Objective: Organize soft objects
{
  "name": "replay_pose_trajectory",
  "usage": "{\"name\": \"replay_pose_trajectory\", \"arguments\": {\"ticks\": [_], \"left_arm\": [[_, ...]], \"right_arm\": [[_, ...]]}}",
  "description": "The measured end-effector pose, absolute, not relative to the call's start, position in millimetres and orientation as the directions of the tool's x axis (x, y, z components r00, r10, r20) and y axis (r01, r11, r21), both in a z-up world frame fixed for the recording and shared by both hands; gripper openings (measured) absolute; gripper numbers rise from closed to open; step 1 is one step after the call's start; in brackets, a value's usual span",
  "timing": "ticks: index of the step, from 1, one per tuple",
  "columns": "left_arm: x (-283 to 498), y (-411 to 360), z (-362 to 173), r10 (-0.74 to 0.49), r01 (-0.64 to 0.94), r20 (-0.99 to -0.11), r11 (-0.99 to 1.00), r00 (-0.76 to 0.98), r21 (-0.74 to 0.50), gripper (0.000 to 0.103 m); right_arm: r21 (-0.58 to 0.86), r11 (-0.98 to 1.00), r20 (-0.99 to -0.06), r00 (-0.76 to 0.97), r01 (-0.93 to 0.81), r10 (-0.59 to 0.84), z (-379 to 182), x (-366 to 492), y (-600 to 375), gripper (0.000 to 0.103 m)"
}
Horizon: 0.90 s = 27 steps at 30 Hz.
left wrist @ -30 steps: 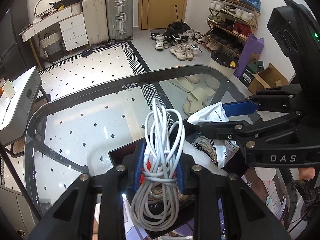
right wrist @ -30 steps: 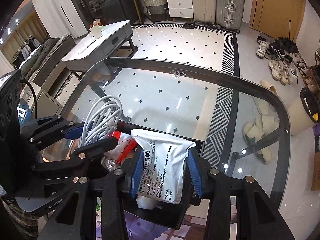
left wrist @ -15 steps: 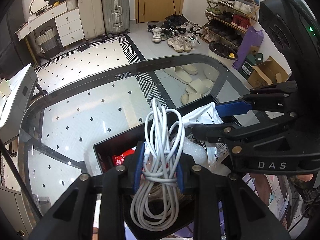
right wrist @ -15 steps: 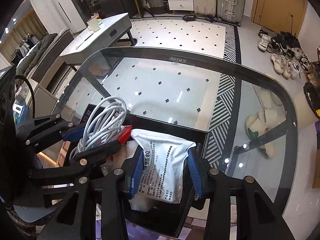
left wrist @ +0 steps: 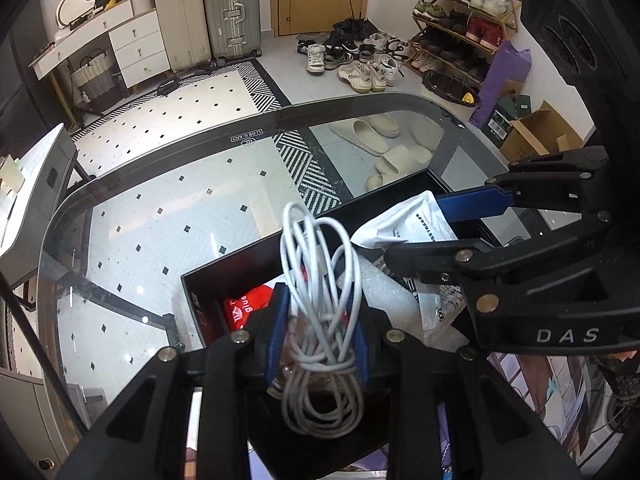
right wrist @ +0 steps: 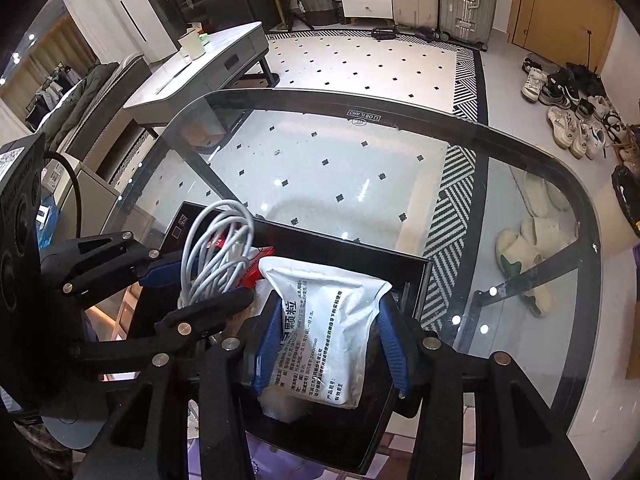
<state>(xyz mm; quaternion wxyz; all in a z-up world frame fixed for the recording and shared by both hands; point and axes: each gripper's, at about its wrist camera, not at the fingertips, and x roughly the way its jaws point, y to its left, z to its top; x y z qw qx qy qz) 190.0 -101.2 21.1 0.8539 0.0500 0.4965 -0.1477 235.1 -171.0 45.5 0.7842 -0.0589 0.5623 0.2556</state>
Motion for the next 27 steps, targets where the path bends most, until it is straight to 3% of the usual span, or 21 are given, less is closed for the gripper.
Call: {"name": "replay_pose_trajectory", "arguments": {"ticks": [5,10,12,13,16,19,21,23,27], "left_arm": [[186,-99,26,-0.210,0.304,-0.857,0.950,0.470,-0.066,0.055],[184,-95,31,-0.214,0.304,-0.855,0.950,0.473,-0.070,0.061],[181,-93,34,-0.216,0.303,-0.851,0.950,0.479,-0.071,0.071],[179,-93,36,-0.219,0.306,-0.846,0.949,0.485,-0.071,0.075],[175,-93,40,-0.209,0.306,-0.845,0.950,0.492,-0.057,0.077],[170,-92,43,-0.214,0.309,-0.842,0.949,0.495,-0.059,0.088],[168,-90,44,-0.223,0.313,-0.845,0.947,0.487,-0.069,0.089],[165,-91,44,-0.232,0.321,-0.849,0.944,0.474,-0.079,0.097],[157,-88,46,-0.227,0.320,-0.848,0.945,0.480,-0.072,0.098]], "right_arm": [[0.198,0.865,-0.909,0.244,-0.462,0.339,50,232,-173,0.054],[0.200,0.867,-0.900,0.264,-0.457,0.346,61,227,-177,0.073],[0.190,0.870,-0.896,0.282,-0.455,0.343,67,224,-180,0.080],[0.191,0.871,-0.894,0.286,-0.453,0.345,69,224,-181,0.080],[0.193,0.875,-0.891,0.295,-0.445,0.346,73,220,-187,0.081],[0.191,0.877,-0.890,0.299,-0.440,0.344,76,214,-192,0.083],[0.187,0.880,-0.891,0.302,-0.438,0.339,76,210,-195,0.086],[0.189,0.881,-0.889,0.305,-0.435,0.341,77,205,-198,0.087],[0.185,0.884,-0.889,0.310,-0.429,0.337,78,196,-203,0.090]]}}
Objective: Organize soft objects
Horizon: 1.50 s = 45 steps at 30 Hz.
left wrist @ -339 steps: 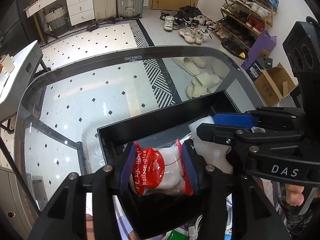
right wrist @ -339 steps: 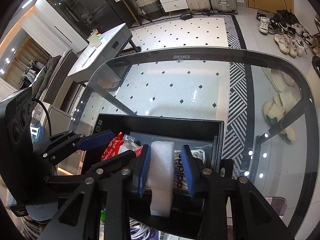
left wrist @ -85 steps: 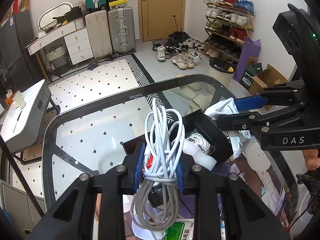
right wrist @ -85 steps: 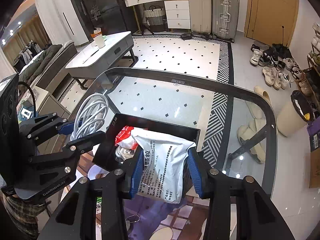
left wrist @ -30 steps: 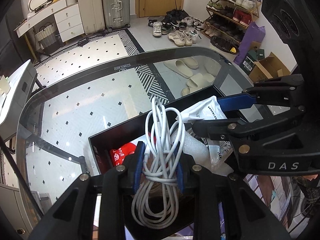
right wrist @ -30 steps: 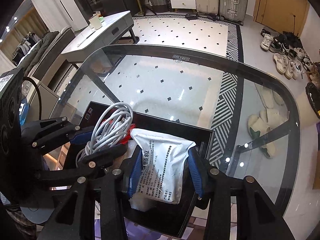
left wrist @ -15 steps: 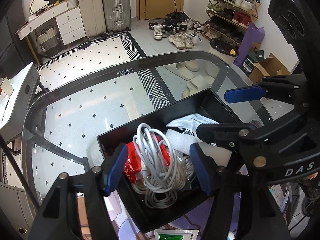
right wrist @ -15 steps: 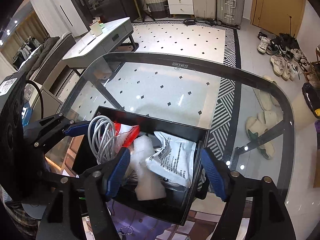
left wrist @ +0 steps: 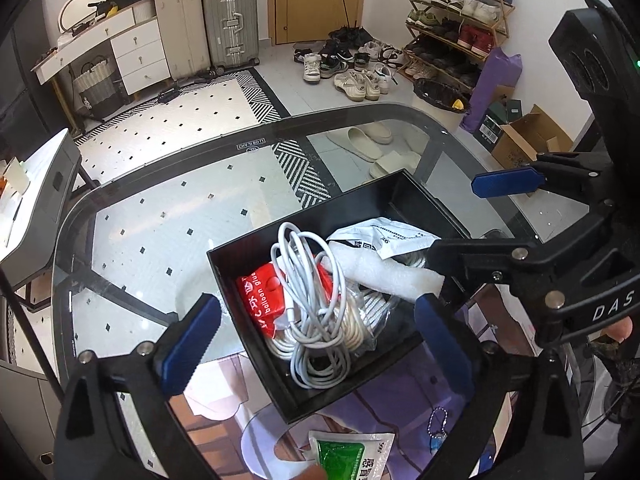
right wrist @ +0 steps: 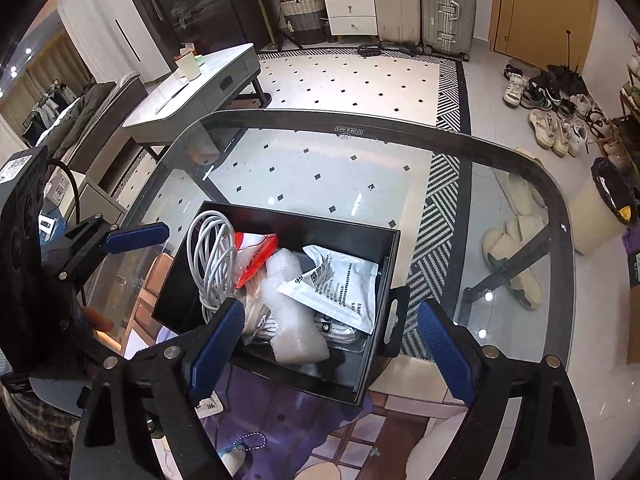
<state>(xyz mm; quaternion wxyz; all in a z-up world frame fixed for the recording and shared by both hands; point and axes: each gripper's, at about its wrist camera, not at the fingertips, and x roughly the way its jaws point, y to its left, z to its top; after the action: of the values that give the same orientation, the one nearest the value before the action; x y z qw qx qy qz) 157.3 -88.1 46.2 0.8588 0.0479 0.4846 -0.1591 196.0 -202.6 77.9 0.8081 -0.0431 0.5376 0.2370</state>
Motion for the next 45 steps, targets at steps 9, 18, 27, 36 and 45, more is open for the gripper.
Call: {"name": "replay_pose_trajectory", "arguments": {"ticks": [9,18,27,36,45], "left_arm": [[137,-78,45,-0.217,0.328,-0.855,0.943,0.472,-0.058,0.103],[115,-68,44,-0.193,0.328,-0.855,0.944,0.481,-0.029,0.103],[99,-66,46,-0.186,0.344,-0.850,0.939,0.492,-0.007,0.103],[86,-68,42,-0.195,0.363,-0.846,0.932,0.497,-0.001,0.103],[75,-68,32,-0.202,0.376,-0.850,0.927,0.486,-0.005,0.103]], "right_arm": [[0.158,0.886,-0.889,0.328,-0.435,0.320,89,172,-210,0.092],[0.161,0.879,-0.883,0.333,-0.449,0.332,97,138,-212,0.092],[0.163,0.880,-0.879,0.340,-0.446,0.335,96,106,-218,0.092],[0.146,0.889,-0.894,0.328,-0.434,0.306,79,88,-221,0.092],[0.170,0.885,-0.900,0.297,-0.434,0.319,68,68,-217,0.092]]}}
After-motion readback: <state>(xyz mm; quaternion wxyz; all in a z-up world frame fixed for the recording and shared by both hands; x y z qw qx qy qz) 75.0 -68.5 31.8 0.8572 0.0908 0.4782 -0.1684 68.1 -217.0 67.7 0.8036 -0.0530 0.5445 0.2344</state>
